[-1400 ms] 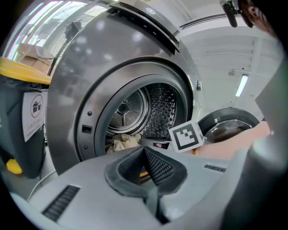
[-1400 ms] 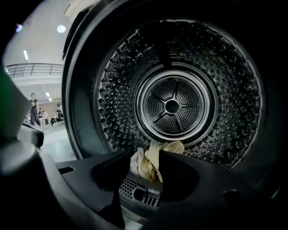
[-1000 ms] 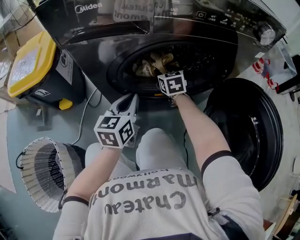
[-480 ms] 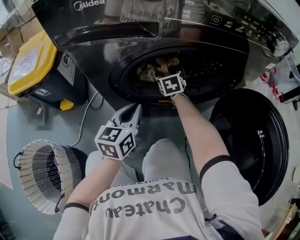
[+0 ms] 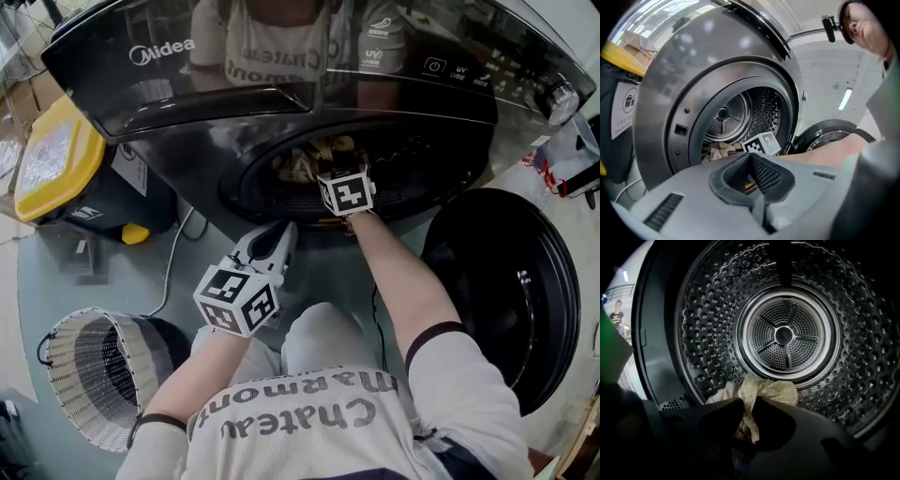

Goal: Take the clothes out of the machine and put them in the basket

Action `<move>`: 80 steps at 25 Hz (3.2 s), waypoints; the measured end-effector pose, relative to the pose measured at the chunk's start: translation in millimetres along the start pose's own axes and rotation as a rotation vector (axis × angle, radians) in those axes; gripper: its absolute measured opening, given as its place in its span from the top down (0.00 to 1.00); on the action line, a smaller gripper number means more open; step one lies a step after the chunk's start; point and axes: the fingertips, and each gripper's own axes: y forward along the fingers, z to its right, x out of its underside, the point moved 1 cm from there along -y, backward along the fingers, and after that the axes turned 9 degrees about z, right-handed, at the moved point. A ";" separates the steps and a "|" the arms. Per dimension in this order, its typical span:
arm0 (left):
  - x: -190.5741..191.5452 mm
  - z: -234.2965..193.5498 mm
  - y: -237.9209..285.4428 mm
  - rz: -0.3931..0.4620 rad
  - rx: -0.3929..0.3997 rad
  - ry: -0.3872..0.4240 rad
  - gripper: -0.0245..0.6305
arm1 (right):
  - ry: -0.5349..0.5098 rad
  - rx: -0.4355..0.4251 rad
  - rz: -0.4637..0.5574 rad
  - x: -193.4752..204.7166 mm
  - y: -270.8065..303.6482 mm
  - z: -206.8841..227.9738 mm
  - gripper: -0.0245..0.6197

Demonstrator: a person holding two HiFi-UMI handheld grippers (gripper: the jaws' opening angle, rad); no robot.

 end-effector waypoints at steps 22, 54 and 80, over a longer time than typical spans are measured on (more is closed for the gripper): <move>-139.9 115.7 -47.7 -0.186 -0.120 -0.141 0.95 | 0.385 -0.007 -0.150 -86.9 -205.7 -38.0 0.88; -468.1 293.8 -74.6 0.024 0.147 0.139 0.95 | 0.480 0.082 0.516 -471.1 -527.8 4.1 0.88; -544.1 314.4 -82.2 0.220 -0.171 0.252 0.95 | 0.362 -0.358 0.722 -607.3 -535.5 8.3 0.88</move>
